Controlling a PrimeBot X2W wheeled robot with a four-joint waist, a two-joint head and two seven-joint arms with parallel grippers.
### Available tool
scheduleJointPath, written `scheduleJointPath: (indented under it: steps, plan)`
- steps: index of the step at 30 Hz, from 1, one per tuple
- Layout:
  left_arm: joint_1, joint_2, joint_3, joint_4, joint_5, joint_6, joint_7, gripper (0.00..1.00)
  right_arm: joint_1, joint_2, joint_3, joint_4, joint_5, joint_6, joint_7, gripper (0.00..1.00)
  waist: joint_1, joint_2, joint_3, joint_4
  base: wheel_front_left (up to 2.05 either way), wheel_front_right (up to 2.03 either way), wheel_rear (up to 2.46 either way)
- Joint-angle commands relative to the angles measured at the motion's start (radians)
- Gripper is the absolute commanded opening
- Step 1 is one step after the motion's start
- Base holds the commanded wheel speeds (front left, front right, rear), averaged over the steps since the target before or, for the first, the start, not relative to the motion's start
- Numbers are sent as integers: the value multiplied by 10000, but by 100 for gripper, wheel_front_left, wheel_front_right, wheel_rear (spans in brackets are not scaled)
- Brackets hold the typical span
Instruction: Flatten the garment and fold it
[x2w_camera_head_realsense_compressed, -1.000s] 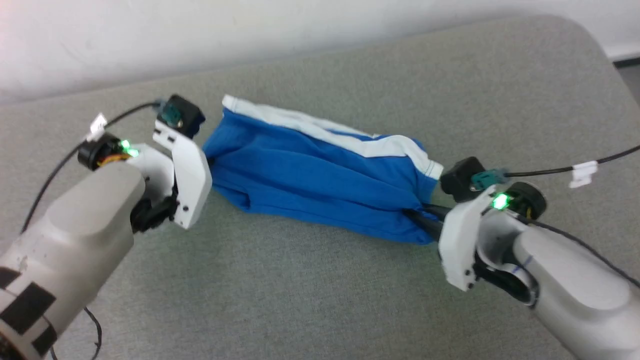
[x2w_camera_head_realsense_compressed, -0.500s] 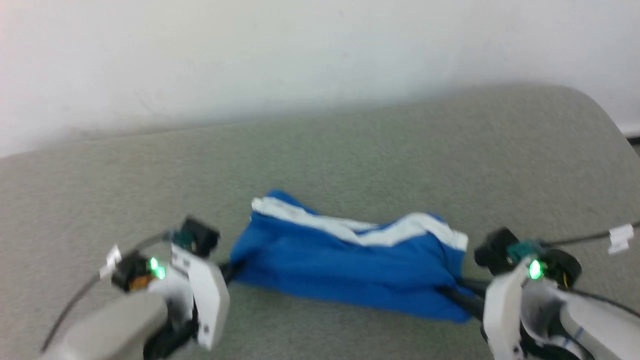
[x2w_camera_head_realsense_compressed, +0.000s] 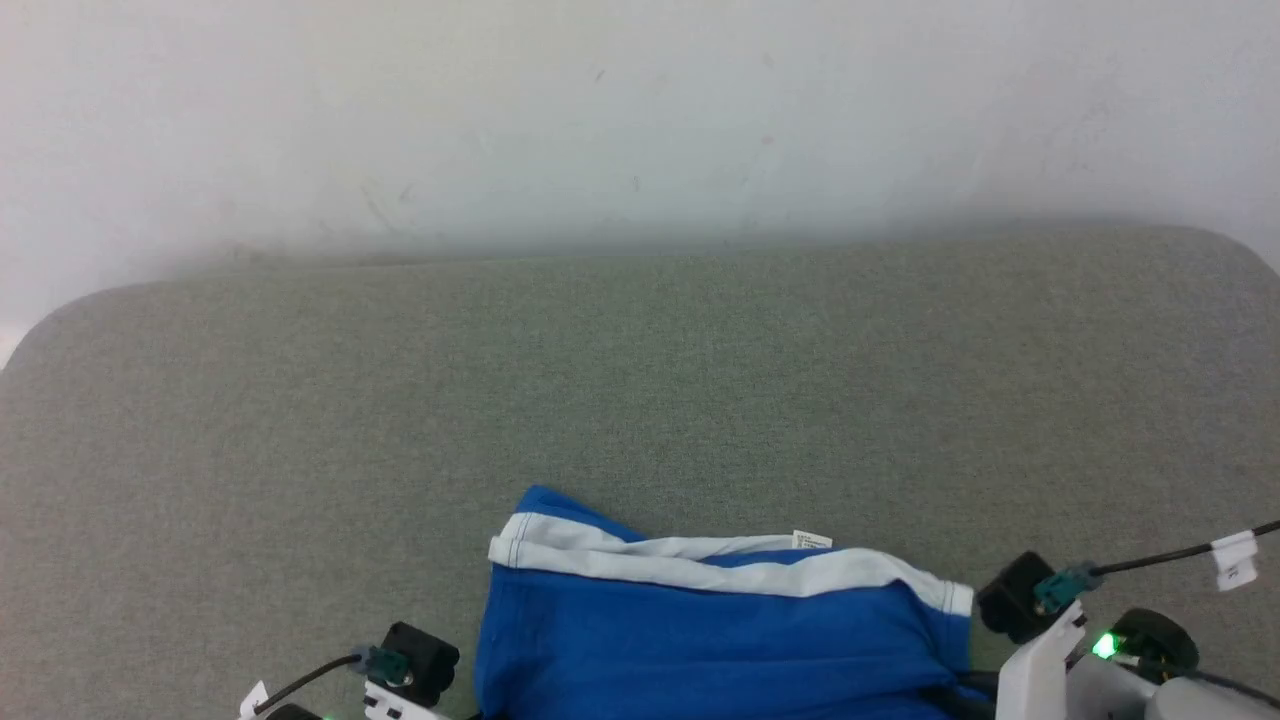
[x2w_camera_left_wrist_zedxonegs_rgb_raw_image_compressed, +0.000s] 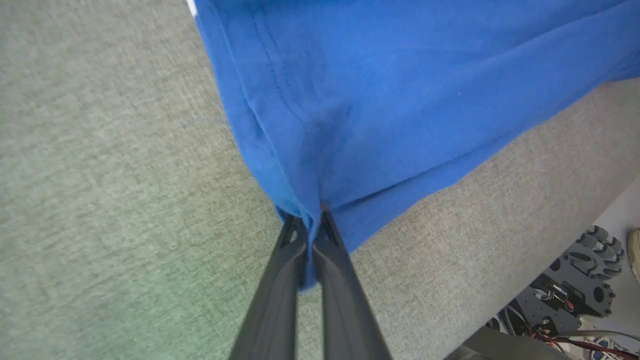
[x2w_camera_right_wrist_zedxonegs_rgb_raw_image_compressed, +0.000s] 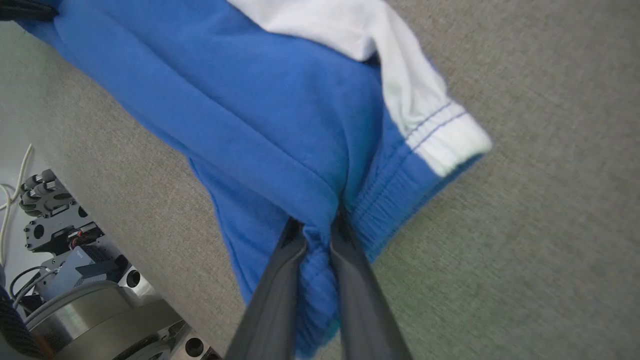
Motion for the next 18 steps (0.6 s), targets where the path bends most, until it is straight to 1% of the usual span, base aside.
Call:
scheduleJointPath:
  steps: [1, 2, 3, 4, 5, 6, 9, 13, 16, 18]
  plan:
    - [169, -69, -29, 246, 10, -27, 3, 0, 122, 109, 52, 195, 24, -23, 25, 0, 0, 0, 117, -50, 0, 0, 0]
    - [220, -174, -47, 411, 2, -78, 3, 0, 120, 180, 113, 324, -40, -23, -12, 3, 0, 0, 137, -56, 0, 0, 0]
    - [251, -259, -60, 592, 21, -134, -29, 0, 110, 259, 114, 458, -86, -23, -87, 36, 0, 0, 159, -77, 0, 0, 0]
    - [258, -345, -33, 749, 35, -133, -143, 0, 90, 337, 74, 555, -121, -23, -189, 100, 0, 0, 169, -95, 0, 0, 0]
    - [258, -422, 42, 859, 28, -89, -295, 35, 45, 394, -14, 607, -182, -23, -339, 100, 0, 0, 154, -118, 0, 0, 0]
    - [255, -464, 125, 934, 55, -39, -496, 100, -6, 435, -133, 607, -241, -23, -502, 100, 0, 0, 115, -151, 0, 0, 0]
    - [219, -440, 353, 935, 312, 237, -1183, 100, -101, 272, -421, 244, -428, -23, -702, 100, 0, 0, -65, -223, 0, 0, 0]
    - [246, -285, 844, 566, 757, 999, -2442, 100, -133, -396, -959, -815, -575, -23, -479, 100, 0, 0, -282, -294, 0, 0, 0]
    - [201, -253, 1312, 100, 1346, 1888, -3071, 100, -78, -966, -1573, -1606, -671, -23, -47, 100, 0, 0, -315, -291, 0, 0, 0]
    - [238, -292, 1783, -186, 1864, 2537, -3252, 100, 47, -1168, -2172, -1872, -658, -23, 344, 100, 0, 0, -295, -283, 0, 0, 0]
